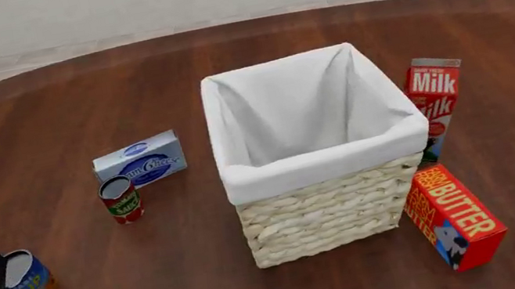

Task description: Pick up the orange juice, and put it in the basket.

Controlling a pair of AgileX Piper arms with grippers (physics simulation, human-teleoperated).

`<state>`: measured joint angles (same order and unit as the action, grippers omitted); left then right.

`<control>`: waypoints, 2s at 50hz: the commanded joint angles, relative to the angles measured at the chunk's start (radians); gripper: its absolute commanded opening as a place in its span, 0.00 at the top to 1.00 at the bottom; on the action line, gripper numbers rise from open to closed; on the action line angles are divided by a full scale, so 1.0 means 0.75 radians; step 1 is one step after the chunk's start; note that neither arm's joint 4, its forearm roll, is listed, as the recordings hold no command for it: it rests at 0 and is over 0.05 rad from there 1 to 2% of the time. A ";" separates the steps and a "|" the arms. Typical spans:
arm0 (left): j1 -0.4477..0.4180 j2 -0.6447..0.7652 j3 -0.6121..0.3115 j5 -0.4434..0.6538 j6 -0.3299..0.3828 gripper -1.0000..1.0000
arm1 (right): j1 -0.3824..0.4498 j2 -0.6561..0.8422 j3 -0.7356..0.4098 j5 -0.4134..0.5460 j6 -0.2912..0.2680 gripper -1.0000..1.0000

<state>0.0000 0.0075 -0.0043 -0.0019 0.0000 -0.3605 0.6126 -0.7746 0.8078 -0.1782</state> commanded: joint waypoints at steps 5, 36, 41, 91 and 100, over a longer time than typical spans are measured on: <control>0.000 0.000 0.000 0.000 0.000 0.00 | 0.004 0.024 0.071 -0.105 -0.001 0.00; 0.000 0.000 0.000 0.000 0.000 0.00 | -0.078 -0.014 0.236 -0.214 0.018 0.00; 0.000 0.000 0.000 0.000 0.000 0.00 | -0.074 0.002 0.246 -0.245 0.017 0.00; 0.000 0.000 0.000 0.000 0.000 0.00 | -0.086 0.114 0.491 -0.561 -0.003 0.00; 0.000 0.000 0.000 0.000 0.000 0.00 | -0.091 0.151 0.517 -0.619 -0.009 0.00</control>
<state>0.0000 0.0075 -0.0043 -0.0019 0.0000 -0.4278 0.6980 -0.4098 0.3884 -0.1801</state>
